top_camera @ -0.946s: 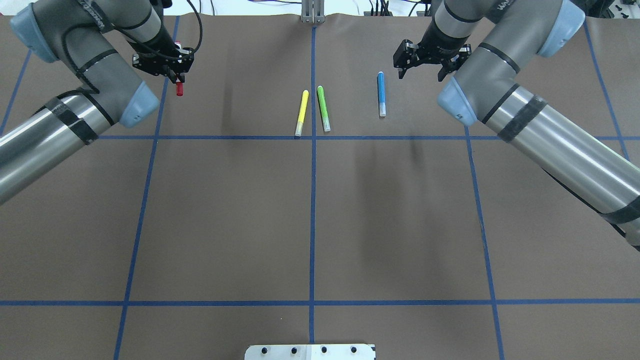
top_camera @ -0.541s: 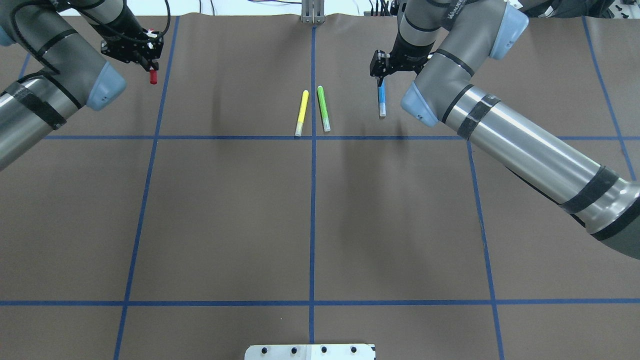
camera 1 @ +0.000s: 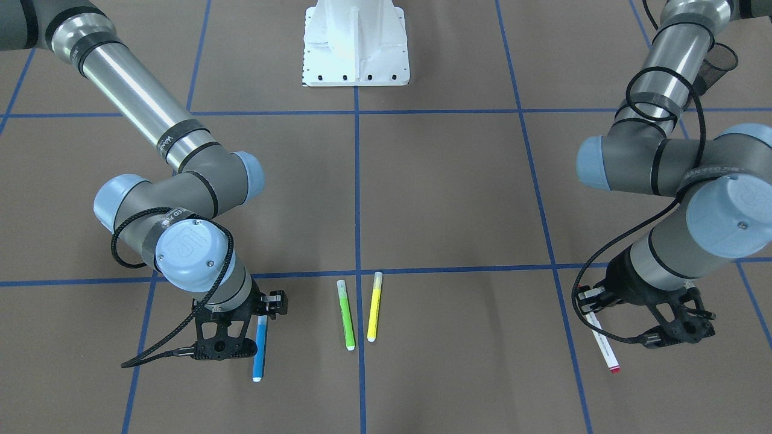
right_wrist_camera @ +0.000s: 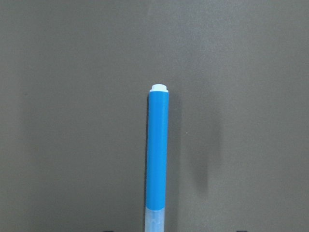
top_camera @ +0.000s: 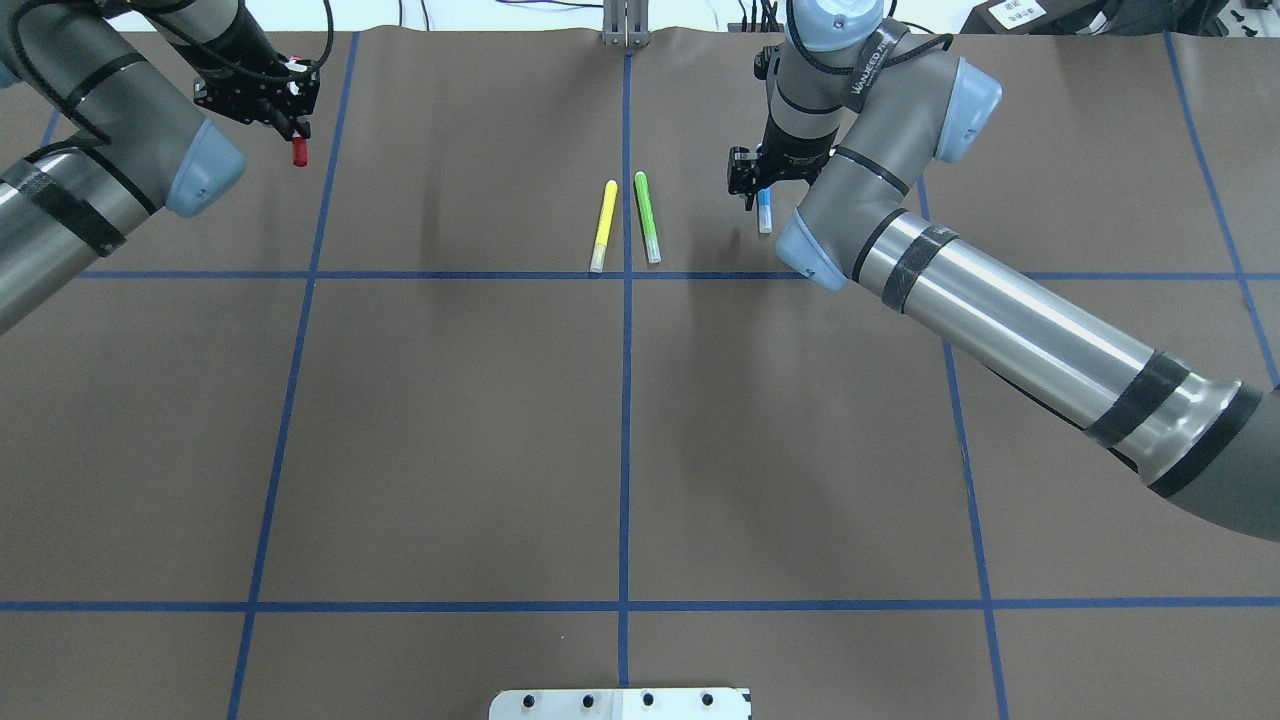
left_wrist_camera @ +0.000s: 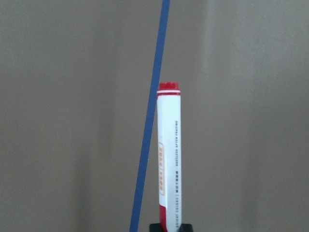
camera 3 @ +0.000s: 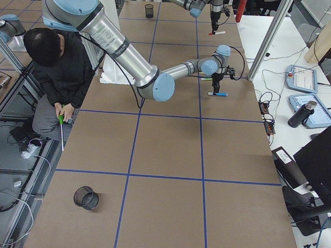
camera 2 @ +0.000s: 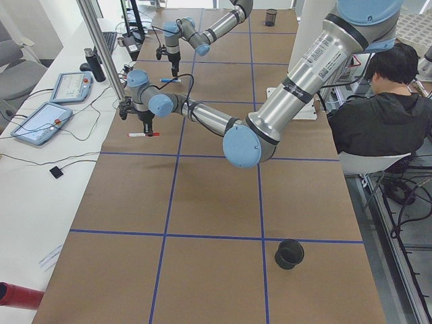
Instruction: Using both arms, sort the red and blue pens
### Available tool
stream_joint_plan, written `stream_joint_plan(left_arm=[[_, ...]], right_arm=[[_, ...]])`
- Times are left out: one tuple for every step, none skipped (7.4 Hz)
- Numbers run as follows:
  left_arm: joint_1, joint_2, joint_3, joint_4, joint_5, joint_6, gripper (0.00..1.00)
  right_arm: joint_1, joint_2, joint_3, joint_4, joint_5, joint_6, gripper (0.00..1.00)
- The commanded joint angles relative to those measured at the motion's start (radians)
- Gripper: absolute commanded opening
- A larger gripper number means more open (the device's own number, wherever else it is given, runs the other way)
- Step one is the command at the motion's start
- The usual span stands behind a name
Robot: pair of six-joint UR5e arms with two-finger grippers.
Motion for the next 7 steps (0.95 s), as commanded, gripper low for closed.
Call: stream_joint_plan(left_arm=[[-0.012, 0.002, -0.002, 0.002, -0.003, 0.0, 0.0], [-0.012, 0.008, -0.005, 0.002, -0.003, 0.0, 0.0], [-0.012, 0.021, -0.023, 0.0, -0.003, 0.0, 0.0], [-0.012, 0.031, -0.028, 0.0, -0.006, 0.002, 0.0], [-0.015, 0.046, -0.039, 0.003, -0.03, 0.002, 0.0], [-0.02, 0.076, -0.075, 0.006, -0.038, 0.002, 0.0], [-0.02, 0.106, -0.107, 0.006, -0.038, 0.003, 0.0]], right_arm=[[-0.004, 0.011, -0.021, 0.001, -0.001, -0.007, 0.73], [-0.01, 0.02, -0.036, 0.001, -0.001, -0.007, 0.69], [-0.011, 0.023, -0.041, 0.001, -0.001, -0.007, 0.69], [-0.016, 0.023, -0.046, 0.001, -0.001, -0.01, 0.68], [-0.018, 0.023, -0.047, 0.001, -0.001, -0.011, 0.67], [-0.018, 0.023, -0.047, 0.001, -0.001, -0.011, 0.66], [-0.021, 0.023, -0.047, 0.001, -0.001, -0.013, 0.64]])
